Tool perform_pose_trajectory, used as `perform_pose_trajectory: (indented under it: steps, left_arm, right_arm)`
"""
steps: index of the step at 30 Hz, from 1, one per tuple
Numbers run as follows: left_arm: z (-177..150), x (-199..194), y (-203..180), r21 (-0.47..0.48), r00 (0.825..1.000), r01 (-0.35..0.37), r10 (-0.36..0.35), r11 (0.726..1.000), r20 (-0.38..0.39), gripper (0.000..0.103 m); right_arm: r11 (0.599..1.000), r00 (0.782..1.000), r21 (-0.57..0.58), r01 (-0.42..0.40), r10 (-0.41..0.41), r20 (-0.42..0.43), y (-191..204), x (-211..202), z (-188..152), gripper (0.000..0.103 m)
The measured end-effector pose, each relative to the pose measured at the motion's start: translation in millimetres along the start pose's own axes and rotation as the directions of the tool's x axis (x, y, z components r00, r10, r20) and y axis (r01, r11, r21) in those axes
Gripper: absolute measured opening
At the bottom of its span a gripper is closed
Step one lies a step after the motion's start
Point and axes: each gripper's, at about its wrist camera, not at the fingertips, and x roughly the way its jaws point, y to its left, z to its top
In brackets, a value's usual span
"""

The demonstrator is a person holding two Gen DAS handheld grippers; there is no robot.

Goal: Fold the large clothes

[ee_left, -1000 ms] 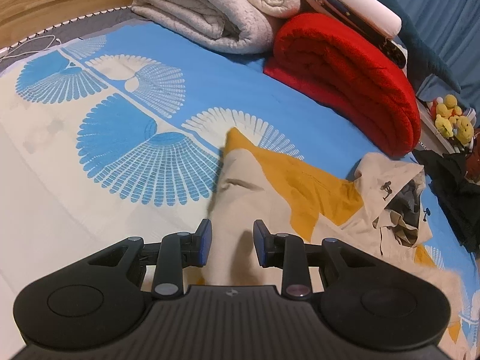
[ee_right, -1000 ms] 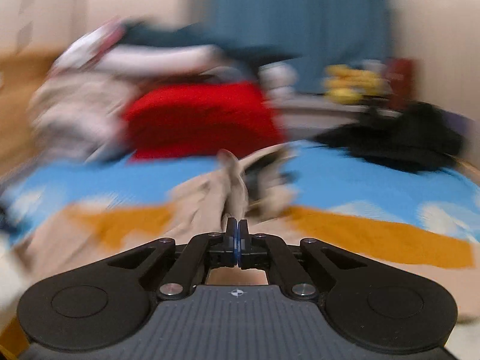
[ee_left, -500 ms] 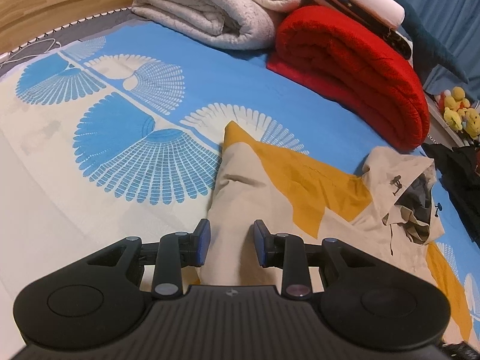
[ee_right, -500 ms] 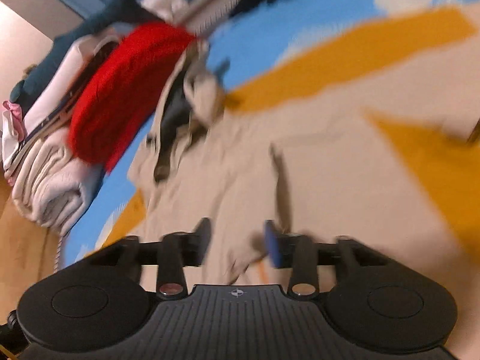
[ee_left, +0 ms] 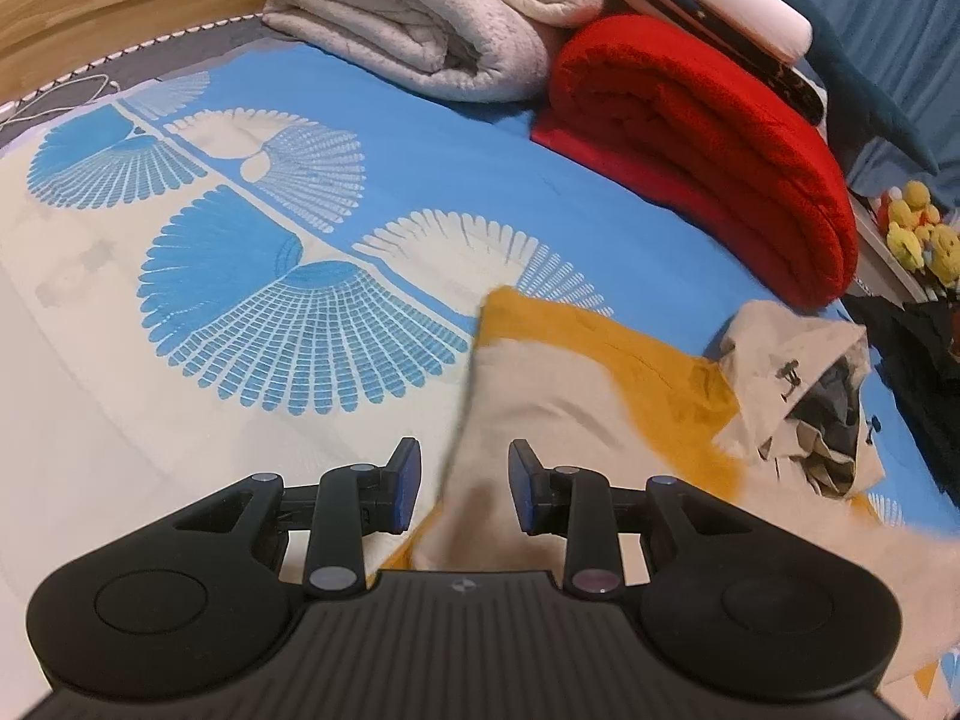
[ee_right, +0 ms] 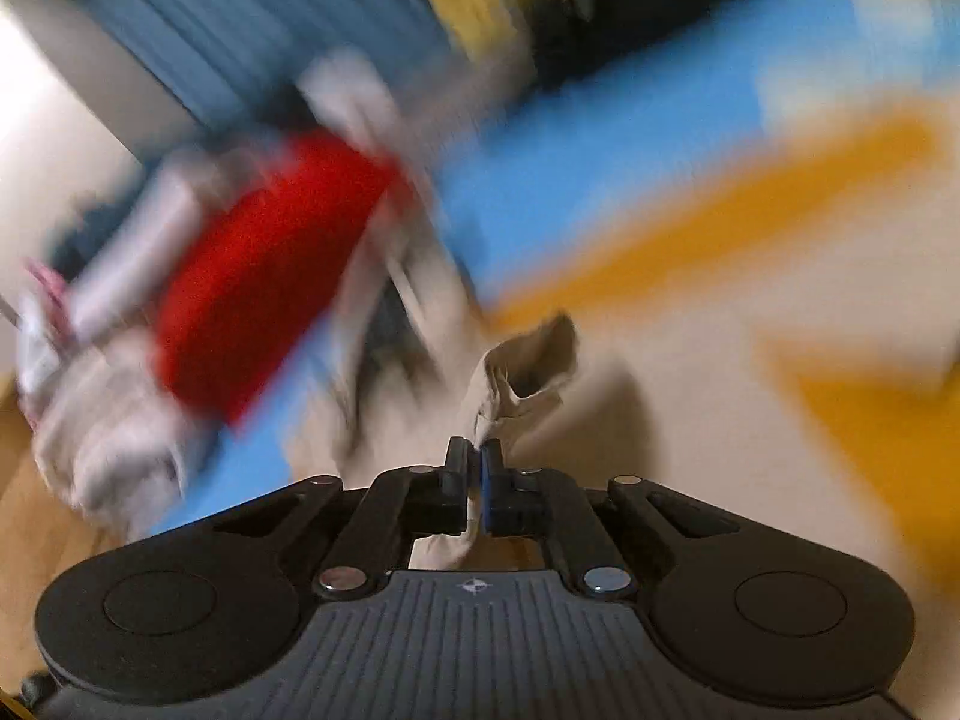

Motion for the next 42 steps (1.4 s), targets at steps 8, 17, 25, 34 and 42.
perform_pose_trajectory:
  steps: [8,17,25,34,42]
  left_arm:
    - [-21,17,-17,0.049,0.991,0.075,-0.069,0.996,-0.111,0.037]
    - [-33,29,-18,0.039,0.981,0.096,-0.087,0.995,-0.174,0.037]
    - [-49,42,-29,0.006,0.953,0.163,-0.156,0.987,-0.260,0.037]
    - [-60,48,-32,0.017,0.943,0.141,-0.129,0.990,-0.306,0.038]
    - [-69,52,-43,0.055,0.940,0.134,-0.109,0.990,-0.323,0.041]
  right_arm:
    - [0.945,0.946,0.078,0.317,-0.321,0.041,-47,-4,31,0.004]
    - [0.896,0.903,0.118,0.427,-0.430,-0.002,-60,2,29,0.013]
    - [0.920,0.928,0.165,0.354,-0.367,0.057,-66,-5,33,0.014]
    - [0.902,0.910,0.227,0.368,-0.300,-0.286,-90,38,4,0.020]
    - [0.929,0.925,0.128,0.348,-0.318,-0.207,-71,24,23,0.022]
